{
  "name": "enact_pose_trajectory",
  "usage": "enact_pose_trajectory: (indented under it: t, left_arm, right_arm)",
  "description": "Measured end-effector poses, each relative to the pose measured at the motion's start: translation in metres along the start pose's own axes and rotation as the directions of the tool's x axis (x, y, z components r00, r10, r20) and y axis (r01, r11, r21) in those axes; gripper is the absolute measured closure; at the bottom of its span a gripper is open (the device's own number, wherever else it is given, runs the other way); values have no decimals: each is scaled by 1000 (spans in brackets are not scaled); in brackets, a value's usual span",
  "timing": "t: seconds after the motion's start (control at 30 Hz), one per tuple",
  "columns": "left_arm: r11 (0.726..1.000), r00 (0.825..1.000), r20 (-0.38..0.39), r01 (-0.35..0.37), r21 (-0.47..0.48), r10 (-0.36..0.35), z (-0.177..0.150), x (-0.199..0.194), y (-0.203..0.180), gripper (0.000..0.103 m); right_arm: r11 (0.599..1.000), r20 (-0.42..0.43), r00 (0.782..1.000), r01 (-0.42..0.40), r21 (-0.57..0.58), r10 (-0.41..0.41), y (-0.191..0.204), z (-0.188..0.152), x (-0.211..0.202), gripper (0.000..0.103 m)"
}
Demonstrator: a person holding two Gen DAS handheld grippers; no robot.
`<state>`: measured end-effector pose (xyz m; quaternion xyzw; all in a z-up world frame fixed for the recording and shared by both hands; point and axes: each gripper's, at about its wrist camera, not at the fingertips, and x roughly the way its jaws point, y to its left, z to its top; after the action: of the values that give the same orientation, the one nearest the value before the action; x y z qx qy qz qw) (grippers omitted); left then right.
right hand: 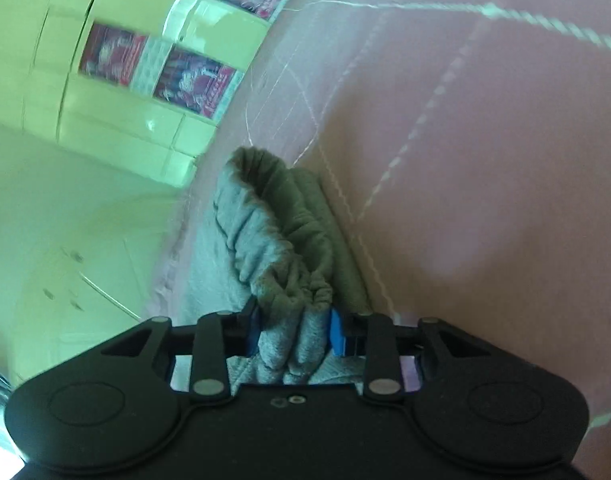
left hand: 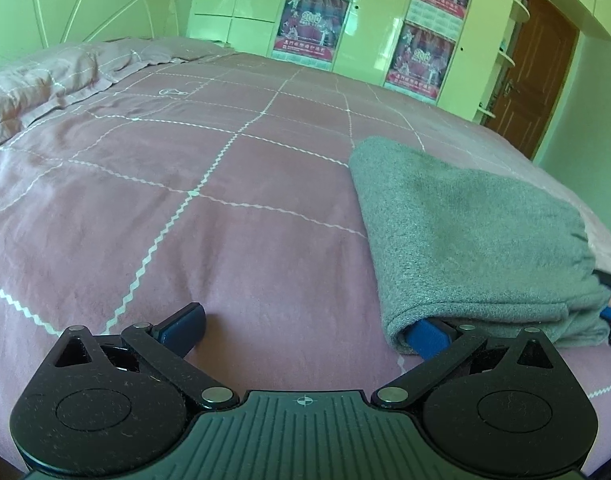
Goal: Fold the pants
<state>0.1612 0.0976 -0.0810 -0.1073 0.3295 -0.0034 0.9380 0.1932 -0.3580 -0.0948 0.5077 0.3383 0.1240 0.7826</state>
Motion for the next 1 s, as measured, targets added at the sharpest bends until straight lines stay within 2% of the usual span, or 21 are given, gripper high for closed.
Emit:
enact_pose_trajectory:
  t: [0.03,0.1,0.13,0.17,0.3,0.33,0.4,0.47,0.57,0.63,0.7,0.77,0.83,0.87,0.93,1.0]
  left_arm:
    - [1000,1000,-4,-2,5,2,1,-1,-1,0]
    - [1000,1000,-12,-13,21,13,2,-2,-2,0]
    - [999,1000,-14,-20,33,20,2,-4,-5,0]
    - [999,1000,-18,-24,42,25,2,-5,-6,0]
    - [998,999,-33,-37,53,39,2,-8,-8,0]
    - [998,998,-40,-38,55,40,3,-9,-8,0]
    - [999,998,-47,-27,46,29,9,-14,-6,0]
    - [1000,1000,-24,20,8,-20,16,-25,0,0]
    - [998,999,8,50,-29,-50,26,-34,8,0]
    - [994,996,30,80,-77,-78,37,-30,15,0]
    - [982,991,-1,132,-132,-133,50,-10,21,0]
    - [954,968,-64,226,-196,-242,60,21,25,0]
    - [922,938,-128,279,-266,-321,66,52,28,0]
    - [897,919,-138,314,-312,-370,67,66,30,0]
    - [860,897,-140,342,-379,-419,70,86,33,0]
    - [826,873,-145,370,-425,-465,72,100,34,0]
  right_arm:
    - [1000,4,1000,3,-28,-3,6,0,-4,74]
    - [991,36,999,37,-131,-33,22,-2,-16,63]
    - [984,55,997,55,-171,-46,29,-2,-21,49]
    - [979,66,997,56,-197,-44,34,-2,-27,31]
    - [968,79,997,37,-250,-18,46,6,-36,15]
    - [967,83,996,45,-252,-25,47,8,-36,7]
    - [971,75,996,54,-235,-37,45,14,-35,6]
    - [978,70,996,60,-198,-47,35,20,-35,6]
    - [987,35,998,63,-149,-58,20,28,-29,6]
    - [984,-7,997,78,-162,-80,14,31,-17,6]
    - [979,-35,995,89,-184,-96,12,32,-8,5]
    - [974,-47,994,87,-208,-99,13,33,-1,5]
    - [978,-65,995,62,-198,-77,13,35,3,5]
    - [980,-77,995,46,-194,-62,13,36,5,5]
    - [982,-113,993,-2,-187,-20,12,39,10,5]
    - [981,-145,989,-14,-194,-15,12,41,15,6]
